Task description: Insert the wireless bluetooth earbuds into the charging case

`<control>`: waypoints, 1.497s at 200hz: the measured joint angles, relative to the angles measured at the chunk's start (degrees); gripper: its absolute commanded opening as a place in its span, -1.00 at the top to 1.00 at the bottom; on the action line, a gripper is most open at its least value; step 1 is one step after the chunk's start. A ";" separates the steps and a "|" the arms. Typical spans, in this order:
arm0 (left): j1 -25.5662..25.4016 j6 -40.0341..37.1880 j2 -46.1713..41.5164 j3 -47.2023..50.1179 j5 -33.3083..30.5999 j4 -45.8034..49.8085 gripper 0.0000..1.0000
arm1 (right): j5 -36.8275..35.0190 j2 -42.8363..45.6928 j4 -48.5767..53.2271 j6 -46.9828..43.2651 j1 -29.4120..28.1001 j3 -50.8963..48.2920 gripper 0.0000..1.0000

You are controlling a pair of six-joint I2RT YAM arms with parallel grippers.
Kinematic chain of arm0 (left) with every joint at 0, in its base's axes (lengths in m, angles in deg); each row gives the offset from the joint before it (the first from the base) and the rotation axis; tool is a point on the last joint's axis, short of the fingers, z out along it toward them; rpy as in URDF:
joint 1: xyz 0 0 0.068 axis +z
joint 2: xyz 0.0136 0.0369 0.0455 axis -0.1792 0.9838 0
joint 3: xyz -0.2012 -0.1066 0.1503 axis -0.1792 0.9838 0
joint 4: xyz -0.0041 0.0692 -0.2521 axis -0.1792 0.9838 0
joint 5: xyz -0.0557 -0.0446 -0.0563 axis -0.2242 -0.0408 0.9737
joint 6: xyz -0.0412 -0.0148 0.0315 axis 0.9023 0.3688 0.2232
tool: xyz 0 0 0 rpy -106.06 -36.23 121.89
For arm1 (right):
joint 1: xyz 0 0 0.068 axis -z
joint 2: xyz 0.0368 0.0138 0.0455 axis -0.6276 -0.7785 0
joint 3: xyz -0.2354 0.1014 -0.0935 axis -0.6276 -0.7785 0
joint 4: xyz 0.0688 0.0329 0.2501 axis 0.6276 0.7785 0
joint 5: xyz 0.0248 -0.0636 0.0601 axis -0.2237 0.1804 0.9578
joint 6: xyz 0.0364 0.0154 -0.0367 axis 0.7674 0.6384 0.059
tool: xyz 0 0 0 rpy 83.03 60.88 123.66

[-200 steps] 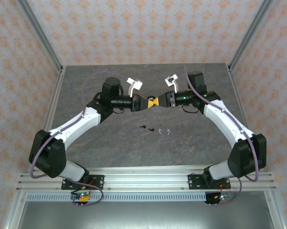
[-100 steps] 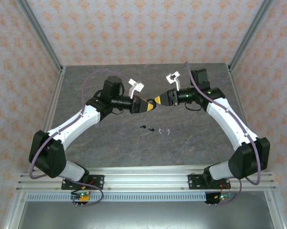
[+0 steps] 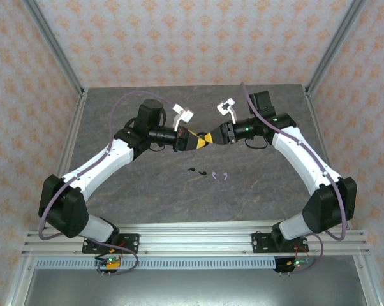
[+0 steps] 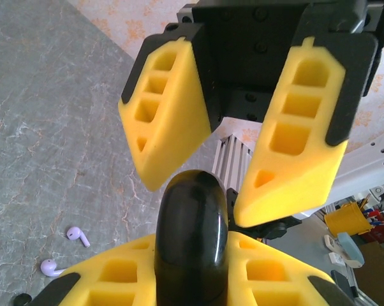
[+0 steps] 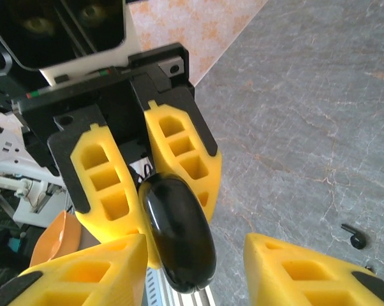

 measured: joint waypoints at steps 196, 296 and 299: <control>-0.37 10.91 -3.04 6.69 -5.29 -13.94 0.29 | -0.09 2.54 -11.39 9.18 -0.20 -3.85 0.62; -0.37 13.05 -3.04 7.50 -5.05 -16.74 0.67 | 0.24 2.67 -11.52 8.39 0.04 -4.02 0.52; -0.37 13.00 -3.04 7.52 -5.03 -16.74 0.69 | 0.22 2.67 -11.47 8.24 0.04 -4.02 0.50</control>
